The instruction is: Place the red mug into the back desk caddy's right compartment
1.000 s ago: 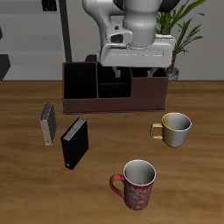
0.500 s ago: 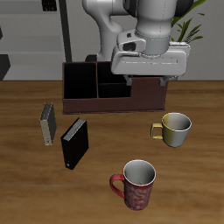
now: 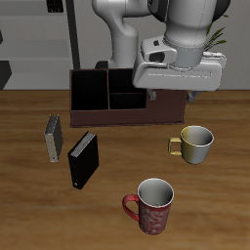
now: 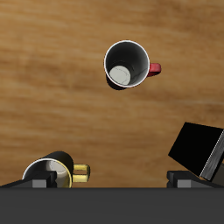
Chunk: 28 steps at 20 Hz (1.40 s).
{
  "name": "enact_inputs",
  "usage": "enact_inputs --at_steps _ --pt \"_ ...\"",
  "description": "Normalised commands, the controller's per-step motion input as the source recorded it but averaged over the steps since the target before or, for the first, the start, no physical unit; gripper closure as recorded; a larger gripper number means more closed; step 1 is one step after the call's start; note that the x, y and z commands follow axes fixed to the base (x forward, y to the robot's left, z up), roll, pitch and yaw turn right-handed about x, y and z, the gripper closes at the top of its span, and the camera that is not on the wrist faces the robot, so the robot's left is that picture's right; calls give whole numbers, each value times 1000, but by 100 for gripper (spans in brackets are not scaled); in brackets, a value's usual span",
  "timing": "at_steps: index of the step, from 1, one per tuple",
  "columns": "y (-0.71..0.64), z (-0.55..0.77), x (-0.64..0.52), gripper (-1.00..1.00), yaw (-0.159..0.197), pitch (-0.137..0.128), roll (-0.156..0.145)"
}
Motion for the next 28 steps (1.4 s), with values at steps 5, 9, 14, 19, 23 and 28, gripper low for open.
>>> enact_inputs --at_steps 5,9,14,19,23,28 --pt "105 17 243 -100 2 23 -2" --pt "98 1 300 -100 22 -2 -6" --pt "83 -33 283 -100 -1 12 8" --pt "35 -29 202 -100 -16 8 11" --pt "-25 -22 178 -100 17 -65 -5" --pt "-24 -115 127 -100 -7 -38 -8"
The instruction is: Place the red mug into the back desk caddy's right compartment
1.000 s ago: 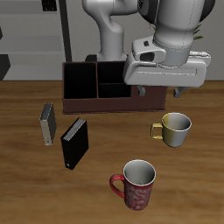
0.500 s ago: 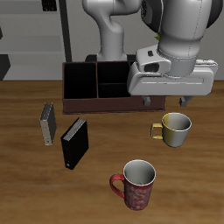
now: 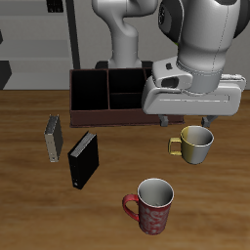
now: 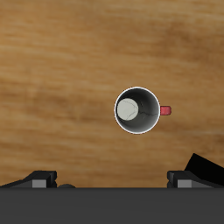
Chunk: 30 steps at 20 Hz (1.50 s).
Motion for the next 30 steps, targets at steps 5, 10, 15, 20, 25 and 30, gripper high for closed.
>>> enact_inputs --at_steps 5,10,15,20,25,30 --pt "97 -146 34 -100 22 -35 5" --pt "55 -29 -35 -100 8 -56 -6" --pt "26 31 -28 -100 -5 -40 -13" --pt "-161 94 -11 -100 -20 -3 -18" --pt "-252 134 67 -100 -20 11 2" --pt "-180 60 61 -100 -4 12 17"
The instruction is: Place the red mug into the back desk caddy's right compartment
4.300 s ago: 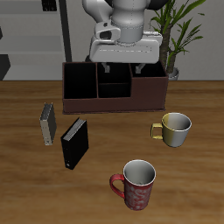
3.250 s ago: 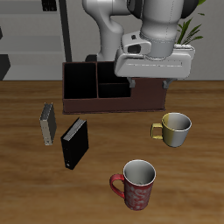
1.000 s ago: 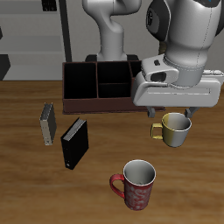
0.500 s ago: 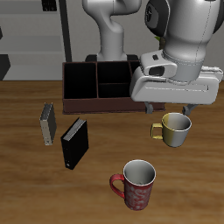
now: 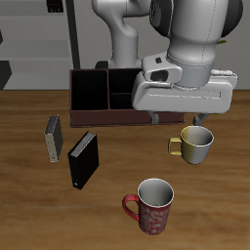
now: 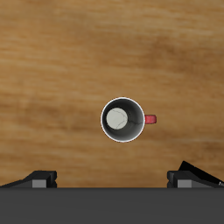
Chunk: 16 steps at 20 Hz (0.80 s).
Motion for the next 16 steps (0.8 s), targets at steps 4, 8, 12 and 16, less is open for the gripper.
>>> enact_inputs --at_steps 4,8,12,16 --pt "-156 10 163 -100 6 15 30" --pt "-13 -41 182 -100 -10 19 27" --pt "151 38 79 -100 28 -35 40" --pt "109 -75 34 -100 5 14 31"
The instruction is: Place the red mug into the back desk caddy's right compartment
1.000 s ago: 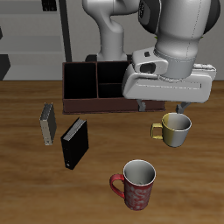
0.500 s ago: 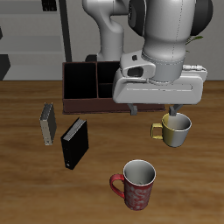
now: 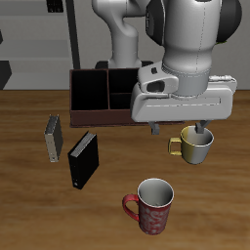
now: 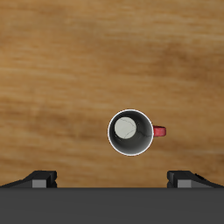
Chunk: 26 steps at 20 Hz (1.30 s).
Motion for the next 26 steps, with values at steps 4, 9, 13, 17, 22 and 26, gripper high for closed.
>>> enact_inputs --at_steps 4,9,13,17,22,26 --pt "88 -94 72 -100 6 0 25" --pt "47 -131 23 -100 5 8 -5" --pt "1 -194 64 -100 0 10 3" --pt "-47 -223 40 -100 18 7 7" --pt "-26 -254 44 -100 24 8 -3" --pt "-77 -304 76 -100 -2 3 -17"
